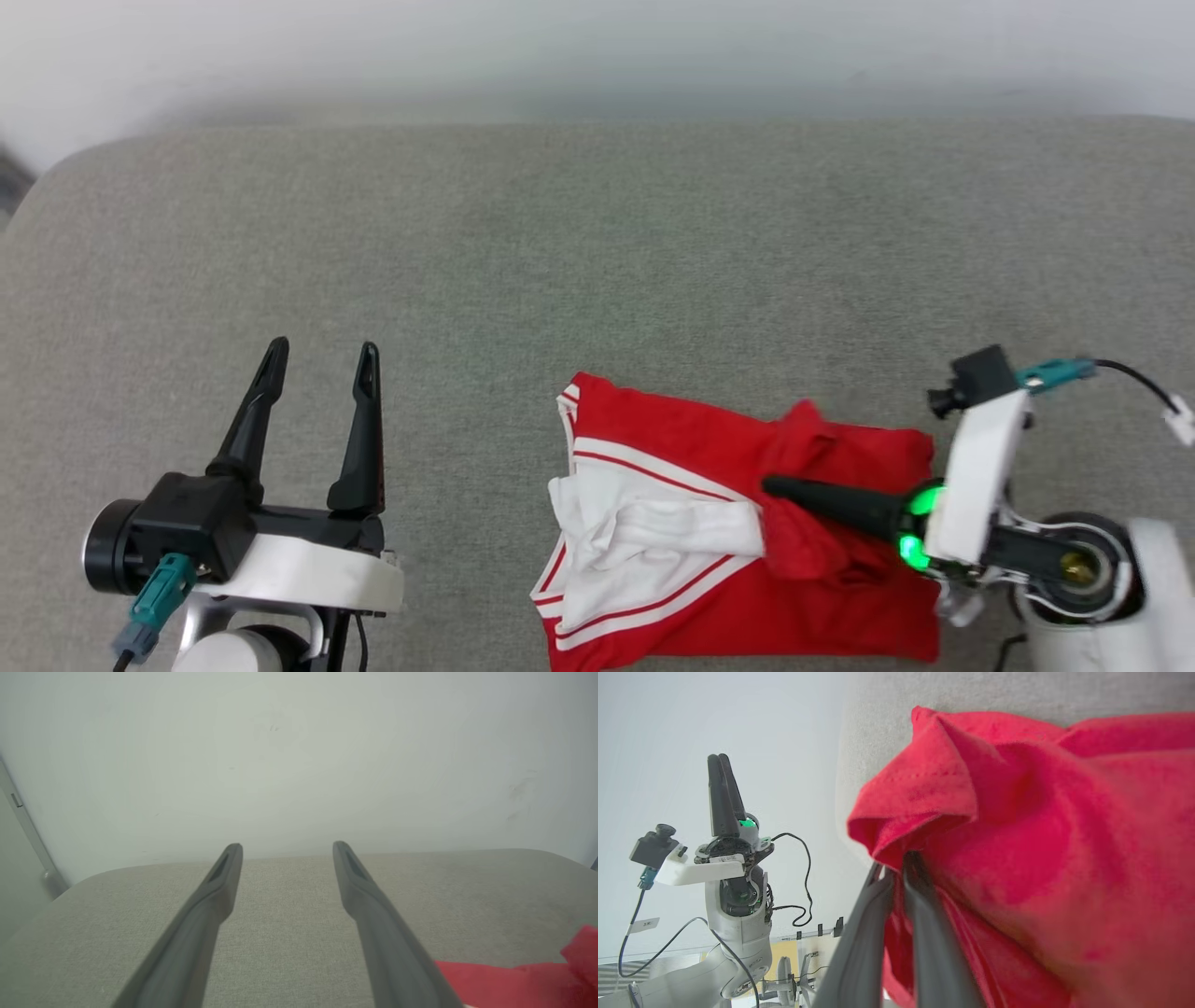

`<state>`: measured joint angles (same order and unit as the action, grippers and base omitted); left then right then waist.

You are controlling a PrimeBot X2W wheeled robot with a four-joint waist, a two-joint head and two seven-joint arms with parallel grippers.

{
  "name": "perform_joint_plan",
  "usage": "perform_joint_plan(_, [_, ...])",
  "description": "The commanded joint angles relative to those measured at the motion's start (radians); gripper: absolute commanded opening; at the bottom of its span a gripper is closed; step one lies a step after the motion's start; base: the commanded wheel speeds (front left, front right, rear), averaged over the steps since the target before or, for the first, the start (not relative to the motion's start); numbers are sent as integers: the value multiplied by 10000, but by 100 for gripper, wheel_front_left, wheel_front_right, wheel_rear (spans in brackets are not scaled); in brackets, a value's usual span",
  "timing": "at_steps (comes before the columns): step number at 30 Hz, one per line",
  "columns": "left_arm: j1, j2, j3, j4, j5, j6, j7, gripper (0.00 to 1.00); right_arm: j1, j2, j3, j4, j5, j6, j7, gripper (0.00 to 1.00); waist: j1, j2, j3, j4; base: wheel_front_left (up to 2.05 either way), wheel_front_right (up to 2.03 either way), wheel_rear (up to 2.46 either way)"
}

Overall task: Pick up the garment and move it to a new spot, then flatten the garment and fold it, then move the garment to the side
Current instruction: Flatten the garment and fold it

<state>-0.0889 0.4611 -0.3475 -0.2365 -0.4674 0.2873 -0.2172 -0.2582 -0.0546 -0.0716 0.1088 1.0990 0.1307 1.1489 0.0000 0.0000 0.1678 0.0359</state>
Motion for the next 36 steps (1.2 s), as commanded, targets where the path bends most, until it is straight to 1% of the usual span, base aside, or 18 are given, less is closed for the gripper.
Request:
perform_joint_plan(1, [-210, -70, -56, 30, 81, -72, -45, 100, -259, 59, 526, 158, 230, 0, -283, 0, 0, 0, 290, 267, 0, 0, 0])
perform_joint_plan(7, [-466, -237, -164, 181, 43, -193, -146, 100, -711, 48, 2094, 608, 807, 0, -1098, 0, 0, 0, 705, 552, 0, 0, 0])
perform_joint_plan(9, [-561, -278, -186, 247, 44, -223, -172, 100, -856, 45, 2467, 768, 766, 0, -1454, 0, 0, 0, 848, 603, 0, 0, 0])
perform_joint_plan(13, [-743, -404, -240, 389, 55, -299, -249, 100, -1121, 45, 3057, 1273, 288, 1, -2238, 0, 0, 0, 1018, 632, 0, 0, 0])
perform_joint_plan(14, [-775, -416, -244, 431, 51, -317, -248, 100, -1178, 43, 3176, 1378, 214, 1, -2410, 25, 0, 0, 1035, 620, 0, 0, 0])
perform_joint_plan(15, [-805, -433, -256, 471, 45, -339, -267, 100, -1192, 45, 3300, 1490, 201, 1, -2532, 75, 0, 0, 1037, 606, 0, 0, 0])
perform_joint_plan(16, [-827, -431, -268, 524, 55, -372, -273, 100, -1234, 45, 3408, 1581, 72, 1, -2664, 100, 0, 0, 1025, 582, 0, 0, 0])
perform_joint_plan(19, [-827, -457, -260, 658, 38, -366, -296, 100, -1366, -154, 3881, 1662, -348, 1, -2959, 100, 0, 0, 919, 457, 0, 0, 0])
perform_joint_plan(20, [-827, -457, -260, 658, 38, -366, -296, 100, -1366, -154, 3881, 1662, -348, 1, -2959, 100, 0, 0, 919, 457, 0, 0, 0])
perform_joint_plan(23, [-766, -414, -255, 734, 58, -353, -306, 100, -1566, -417, 4431, 1397, -800, 1, -3315, 100, 0, 0, 718, 281, 0, 0, 0])
perform_joint_plan(26, [-712, -361, -241, 759, 24, -338, -263, 100, -1709, -836, 5007, 927, -1439, 1, -3888, 100, 0, 0, 516, 133, 0, 0, 0])
perform_joint_plan(29, [-597, -304, -203, 786, 10, -293, -246, 100, -1807, -1437, 5419, 497, -2406, 0, -4788, 100, 0, 0, 281, -35, 0, 0, 0])
perform_joint_plan(32, [-442, -292, -148, 801, -21, -166, -213, 100, -1747, -2037, 5352, 413, -3891, 0, -5822, 100, 0, 0, 56, -208, 0, 0, 0])
perform_joint_plan(36, [-230, -286, -81, 858, -112, -57, -224, 100, -1266, -2375, 4405, 469, -5531, 0, -7107, 100, 0, 0, -171, -431, 0, 0, 0])
